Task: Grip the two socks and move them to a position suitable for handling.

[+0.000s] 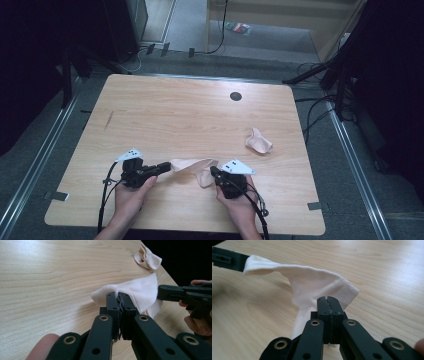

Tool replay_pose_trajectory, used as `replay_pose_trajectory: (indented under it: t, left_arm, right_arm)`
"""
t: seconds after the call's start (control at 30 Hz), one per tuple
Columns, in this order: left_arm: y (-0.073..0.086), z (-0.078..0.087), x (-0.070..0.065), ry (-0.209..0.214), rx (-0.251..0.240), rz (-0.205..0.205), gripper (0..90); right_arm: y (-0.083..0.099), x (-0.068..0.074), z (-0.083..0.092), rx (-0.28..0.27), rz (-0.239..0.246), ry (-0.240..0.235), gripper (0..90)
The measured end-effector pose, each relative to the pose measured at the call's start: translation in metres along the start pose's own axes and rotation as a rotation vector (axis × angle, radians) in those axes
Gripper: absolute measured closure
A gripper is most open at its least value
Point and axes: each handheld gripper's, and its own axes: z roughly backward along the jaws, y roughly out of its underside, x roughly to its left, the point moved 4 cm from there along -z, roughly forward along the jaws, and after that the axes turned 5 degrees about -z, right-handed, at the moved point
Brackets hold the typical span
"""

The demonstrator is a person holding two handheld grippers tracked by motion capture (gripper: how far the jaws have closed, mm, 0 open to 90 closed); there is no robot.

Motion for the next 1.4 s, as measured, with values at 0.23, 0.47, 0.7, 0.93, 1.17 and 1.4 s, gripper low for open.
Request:
replay_pose_trajectory:
  t: [0.23, 0.47, 0.7, 0.93, 1.17, 1.4]
  left_arm:
    - [0.004, 0.010, -0.010, 0.031, 0.004, 0.020, 89.1]
    - [0.022, 0.009, -0.012, 0.082, 0.045, 0.112, 89.2]
    - [0.029, 0.002, -0.007, -0.032, 0.041, 0.070, 78.3]
    - [0.021, 0.013, 0.004, -0.103, -0.037, 0.053, 43.7]
    - [0.024, 0.008, -0.025, -0.051, 0.000, -0.087, 44.6]
    - [0.044, -0.015, -0.055, -0.061, 0.119, -0.240, 52.2]
  right_arm:
    - [-0.002, -0.006, 0.024, -0.002, 0.059, -0.066, 90.0]
    - [0.005, -0.005, 0.035, 0.026, 0.143, -0.111, 90.0]
    - [0.014, -0.014, 0.025, 0.079, 0.141, -0.113, 88.7]
    - [0.008, -0.026, 0.028, 0.006, 0.075, -0.098, 60.9]
    - [0.011, -0.033, 0.031, 0.000, -0.023, -0.030, 57.5]
    - [0.023, -0.025, 0.039, 0.028, -0.099, 0.005, 59.4]
